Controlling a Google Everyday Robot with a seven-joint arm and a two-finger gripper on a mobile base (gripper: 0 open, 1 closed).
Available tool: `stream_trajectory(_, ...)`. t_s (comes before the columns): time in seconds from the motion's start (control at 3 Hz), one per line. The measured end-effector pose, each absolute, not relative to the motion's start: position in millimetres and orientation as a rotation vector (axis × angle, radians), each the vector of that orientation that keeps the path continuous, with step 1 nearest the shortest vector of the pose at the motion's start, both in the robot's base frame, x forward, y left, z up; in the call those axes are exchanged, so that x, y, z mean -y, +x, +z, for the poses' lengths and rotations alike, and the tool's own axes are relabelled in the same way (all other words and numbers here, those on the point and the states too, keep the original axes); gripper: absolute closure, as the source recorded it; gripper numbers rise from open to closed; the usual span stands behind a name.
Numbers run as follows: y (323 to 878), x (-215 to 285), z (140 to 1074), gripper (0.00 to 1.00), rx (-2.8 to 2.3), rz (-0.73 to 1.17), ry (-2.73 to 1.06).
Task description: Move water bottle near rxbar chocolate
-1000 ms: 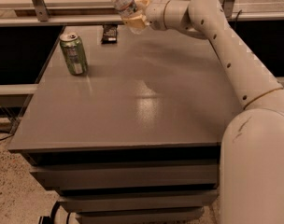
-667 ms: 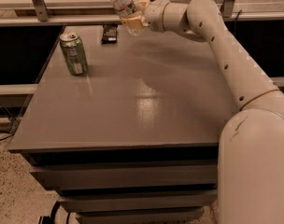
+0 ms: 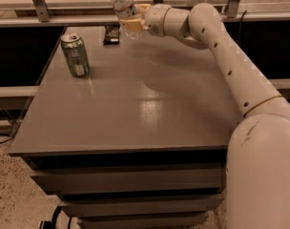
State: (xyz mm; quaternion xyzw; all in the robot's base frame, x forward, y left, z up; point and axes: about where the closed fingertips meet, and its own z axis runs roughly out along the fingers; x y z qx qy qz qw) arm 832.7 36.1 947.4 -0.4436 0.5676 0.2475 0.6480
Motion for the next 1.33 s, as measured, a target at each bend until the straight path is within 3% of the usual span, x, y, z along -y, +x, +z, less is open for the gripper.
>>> stream_trajectory(1.33, 828.3, -45.4, 936.4, 1.00, -1.380, 0.710, -0.909)
